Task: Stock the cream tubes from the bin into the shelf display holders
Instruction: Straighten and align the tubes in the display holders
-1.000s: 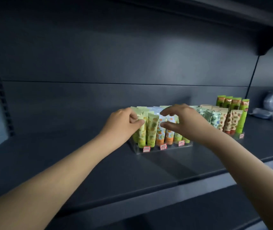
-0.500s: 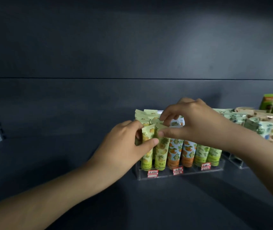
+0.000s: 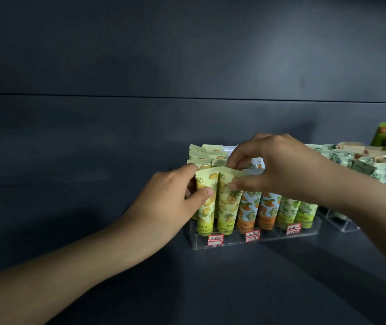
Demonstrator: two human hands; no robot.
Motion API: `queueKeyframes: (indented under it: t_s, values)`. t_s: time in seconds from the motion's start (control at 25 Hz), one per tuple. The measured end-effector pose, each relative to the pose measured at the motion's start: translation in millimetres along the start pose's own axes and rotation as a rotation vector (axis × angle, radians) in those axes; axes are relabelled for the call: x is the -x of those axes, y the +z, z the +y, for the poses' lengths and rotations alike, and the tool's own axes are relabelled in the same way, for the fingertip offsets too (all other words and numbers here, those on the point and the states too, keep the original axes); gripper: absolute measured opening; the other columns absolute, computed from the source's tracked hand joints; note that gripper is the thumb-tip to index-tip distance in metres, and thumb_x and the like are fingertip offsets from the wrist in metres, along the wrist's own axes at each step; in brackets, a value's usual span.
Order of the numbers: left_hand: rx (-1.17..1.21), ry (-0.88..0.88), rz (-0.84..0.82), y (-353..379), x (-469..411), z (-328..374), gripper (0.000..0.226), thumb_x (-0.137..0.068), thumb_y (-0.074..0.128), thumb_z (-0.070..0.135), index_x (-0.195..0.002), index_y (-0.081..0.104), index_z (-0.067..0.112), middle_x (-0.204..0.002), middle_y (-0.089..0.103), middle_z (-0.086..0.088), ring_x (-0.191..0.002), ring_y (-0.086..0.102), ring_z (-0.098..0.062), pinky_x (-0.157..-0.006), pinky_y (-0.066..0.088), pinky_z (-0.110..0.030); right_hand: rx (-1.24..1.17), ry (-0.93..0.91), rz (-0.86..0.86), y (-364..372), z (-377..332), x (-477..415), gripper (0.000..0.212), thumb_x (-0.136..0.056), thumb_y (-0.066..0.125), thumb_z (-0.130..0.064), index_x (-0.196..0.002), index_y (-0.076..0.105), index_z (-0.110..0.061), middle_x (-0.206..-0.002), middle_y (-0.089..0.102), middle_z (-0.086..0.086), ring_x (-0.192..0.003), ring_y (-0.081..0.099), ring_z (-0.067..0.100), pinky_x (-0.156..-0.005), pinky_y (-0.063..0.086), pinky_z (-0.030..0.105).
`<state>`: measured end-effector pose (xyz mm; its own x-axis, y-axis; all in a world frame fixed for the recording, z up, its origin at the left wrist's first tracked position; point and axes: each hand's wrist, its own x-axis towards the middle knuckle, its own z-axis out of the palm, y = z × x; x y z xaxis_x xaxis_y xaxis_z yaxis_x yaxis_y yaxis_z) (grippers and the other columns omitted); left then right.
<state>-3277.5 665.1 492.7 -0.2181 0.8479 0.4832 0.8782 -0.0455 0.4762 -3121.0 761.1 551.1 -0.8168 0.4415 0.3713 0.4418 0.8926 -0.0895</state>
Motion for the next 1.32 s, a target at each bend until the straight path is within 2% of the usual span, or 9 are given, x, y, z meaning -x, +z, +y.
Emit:
queueKeyframes:
  t_s: [0.16,0.24,0.4,0.48,0.56,0.76,0.96,1.16,1.32]
  values:
    - [0.012,-0.013,-0.093,-9,-1,-3,0.017,-0.088,0.055,0.036,-0.096,0.056,0.021,-0.077,0.060,0.004,-0.059,0.050,0.000,-0.053,0.036,-0.016,-0.177,0.009,-0.030,0,2,1,0.017,-0.073,0.075,-0.035,-0.085,0.064,-0.036,-0.081,0.060,-0.027,-0.083,0.061,-0.005,-0.077,0.041,0.006]
    - [0.010,-0.005,-0.141,-13,-2,-4,0.011,-0.089,0.053,0.036,-0.096,0.052,0.028,-0.073,0.054,0.008,-0.058,0.047,0.004,-0.053,0.034,-0.014,-0.254,0.011,-0.057,-1,3,1,0.015,-0.073,0.075,-0.033,-0.079,0.063,-0.039,-0.082,0.064,-0.026,-0.083,0.065,0.002,-0.078,0.050,0.017]
    - [0.034,-0.014,-0.204,-10,-6,-8,0.023,-0.089,0.053,0.037,-0.105,0.057,0.022,-0.087,0.062,0.004,-0.063,0.049,0.001,-0.061,0.040,-0.017,-0.216,-0.024,-0.094,-3,4,0,0.015,-0.077,0.072,-0.034,-0.080,0.059,-0.043,-0.085,0.061,-0.027,-0.085,0.061,-0.007,-0.074,0.044,0.006]
    - [0.128,-0.020,-0.224,-10,-6,-10,0.023,-0.087,0.058,0.039,-0.105,0.058,0.024,-0.095,0.066,0.004,-0.079,0.059,-0.003,-0.080,0.050,-0.030,-0.204,-0.033,-0.104,-2,4,1,0.016,-0.077,0.071,-0.034,-0.082,0.058,-0.043,-0.089,0.062,-0.026,-0.086,0.057,-0.013,-0.074,0.039,-0.001]
    - [0.190,-0.025,-0.231,-10,-7,-10,0.025,-0.084,0.062,0.040,-0.104,0.059,0.025,-0.097,0.068,0.006,-0.091,0.063,-0.011,-0.086,0.050,-0.042,-0.191,-0.032,-0.103,-2,5,1,0.017,-0.078,0.071,-0.034,-0.084,0.057,-0.043,-0.092,0.061,-0.025,-0.088,0.057,-0.011,-0.074,0.037,-0.001]
    - [0.254,-0.029,-0.199,-13,-7,-8,0.014,-0.083,0.065,0.023,-0.093,0.059,0.028,-0.096,0.069,0.012,-0.090,0.063,0.000,-0.088,0.050,-0.030,-0.185,-0.033,-0.091,-3,5,1,0.017,-0.079,0.070,-0.035,-0.082,0.056,-0.045,-0.092,0.061,-0.026,-0.090,0.062,0.001,-0.079,0.046,0.016]
    - [0.267,-0.018,-0.213,-15,-7,-9,0.014,-0.082,0.066,0.023,-0.089,0.057,0.032,-0.098,0.069,0.015,-0.092,0.062,0.004,-0.085,0.048,-0.020,-0.221,-0.046,-0.092,-1,5,1,0.022,-0.079,0.070,-0.031,-0.079,0.055,-0.047,-0.086,0.058,-0.030,-0.084,0.056,-0.016,-0.070,0.040,0.000]
    - [0.293,0.013,-0.239,-18,-7,-10,0.020,-0.082,0.067,0.019,-0.086,0.058,0.036,-0.096,0.069,0.017,-0.092,0.062,0.006,-0.085,0.048,-0.017,-0.263,-0.047,-0.111,-2,7,-1,0.019,-0.078,0.072,-0.029,-0.080,0.060,-0.044,-0.090,0.063,-0.029,-0.088,0.056,-0.016,-0.071,0.043,0.002]
    - [0.287,0.027,-0.240,-19,-8,-9,0.021,-0.083,0.066,0.017,-0.090,0.059,0.035,-0.100,0.069,0.018,-0.094,0.061,0.007,-0.086,0.047,-0.015,-0.266,-0.051,-0.119,-3,8,-2,0.021,-0.079,0.071,-0.026,-0.080,0.059,-0.044,-0.085,0.060,-0.032,-0.083,0.052,-0.025,-0.067,0.034,-0.007]
